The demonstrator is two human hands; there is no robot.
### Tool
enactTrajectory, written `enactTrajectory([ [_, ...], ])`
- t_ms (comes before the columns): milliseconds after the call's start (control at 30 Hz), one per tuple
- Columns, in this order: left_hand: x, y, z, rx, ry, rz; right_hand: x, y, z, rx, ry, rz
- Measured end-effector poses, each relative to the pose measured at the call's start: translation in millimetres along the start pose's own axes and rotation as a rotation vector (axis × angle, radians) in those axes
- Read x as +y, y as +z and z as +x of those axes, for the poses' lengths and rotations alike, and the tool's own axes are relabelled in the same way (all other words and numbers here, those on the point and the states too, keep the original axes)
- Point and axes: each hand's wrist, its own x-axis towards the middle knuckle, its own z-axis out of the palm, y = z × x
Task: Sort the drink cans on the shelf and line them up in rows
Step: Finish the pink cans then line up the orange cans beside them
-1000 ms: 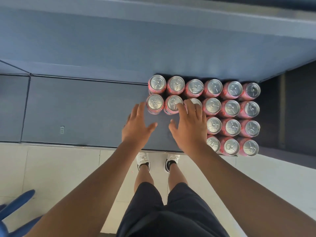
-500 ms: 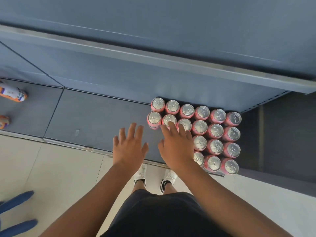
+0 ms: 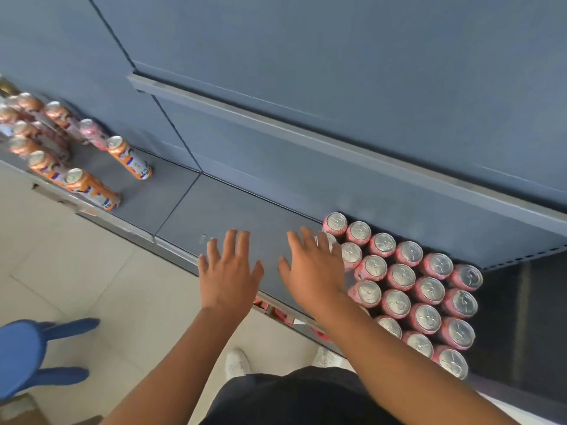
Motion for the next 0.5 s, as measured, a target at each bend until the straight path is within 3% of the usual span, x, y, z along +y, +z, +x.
enactTrajectory([
  [200,-77.9,-16.8,-9.5,0.06,-0.103,-0.059,-75.5,-4.8,10.3,0.008,-0.093,-0.006],
  [500,-244.1,-37.2,-28.7,0.174,-0.231,-0.1,-257.5,14.2,11.4,0.032,-0.237,-0.032],
])
